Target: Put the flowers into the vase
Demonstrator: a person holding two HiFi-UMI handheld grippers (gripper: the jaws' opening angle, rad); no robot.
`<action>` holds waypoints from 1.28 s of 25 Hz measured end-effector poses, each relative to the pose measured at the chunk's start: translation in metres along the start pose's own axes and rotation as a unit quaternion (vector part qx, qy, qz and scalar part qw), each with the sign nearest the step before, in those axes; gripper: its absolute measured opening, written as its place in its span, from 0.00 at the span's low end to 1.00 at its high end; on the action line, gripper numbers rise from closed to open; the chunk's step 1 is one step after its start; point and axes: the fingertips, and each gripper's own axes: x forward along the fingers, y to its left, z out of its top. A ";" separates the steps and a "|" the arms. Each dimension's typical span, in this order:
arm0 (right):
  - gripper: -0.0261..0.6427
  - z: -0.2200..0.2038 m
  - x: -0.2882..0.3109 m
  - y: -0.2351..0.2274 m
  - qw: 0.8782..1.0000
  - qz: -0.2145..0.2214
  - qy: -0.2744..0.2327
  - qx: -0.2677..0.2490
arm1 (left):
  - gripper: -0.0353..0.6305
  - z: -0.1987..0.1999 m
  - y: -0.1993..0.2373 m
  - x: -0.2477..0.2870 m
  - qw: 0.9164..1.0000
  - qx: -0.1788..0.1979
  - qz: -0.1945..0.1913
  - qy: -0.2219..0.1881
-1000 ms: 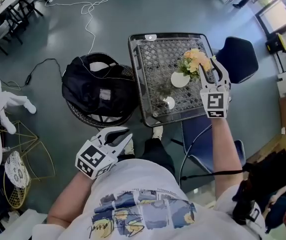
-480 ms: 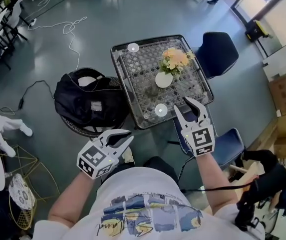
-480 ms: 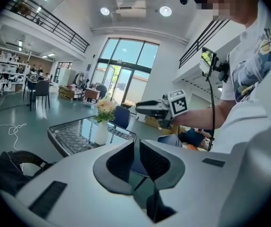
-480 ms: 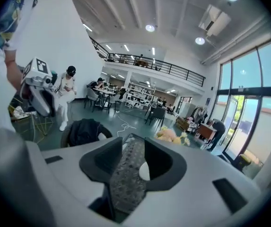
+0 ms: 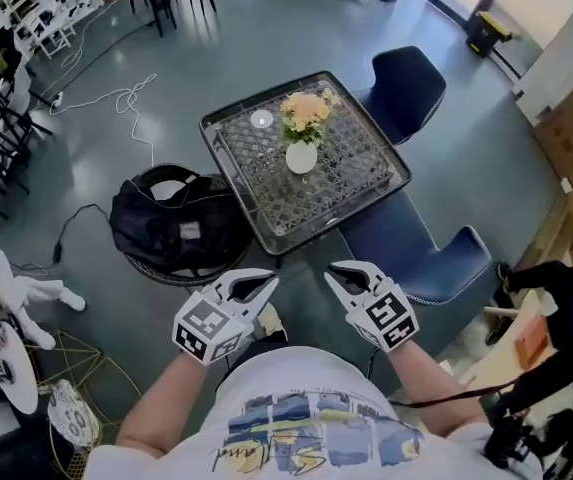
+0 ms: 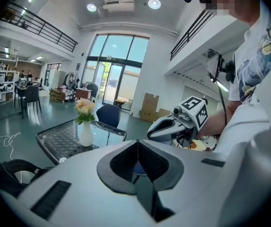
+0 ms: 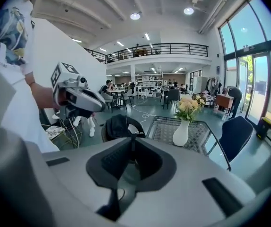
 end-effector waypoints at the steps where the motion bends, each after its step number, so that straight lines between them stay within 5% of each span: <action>1: 0.08 -0.005 -0.008 0.008 1.000 0.004 -0.001 0.002 | 0.07 -0.002 -0.012 0.002 1.000 0.004 -0.003 0.001; 17: 0.05 -0.050 -0.100 0.100 0.998 0.058 -0.001 -0.031 | 0.07 -0.063 -0.150 -0.007 0.999 -0.007 -0.009 0.051; 32: 0.05 -0.073 -0.127 0.120 0.998 0.055 -0.009 -0.022 | 0.07 -0.076 -0.188 0.014 0.997 -0.001 -0.032 0.063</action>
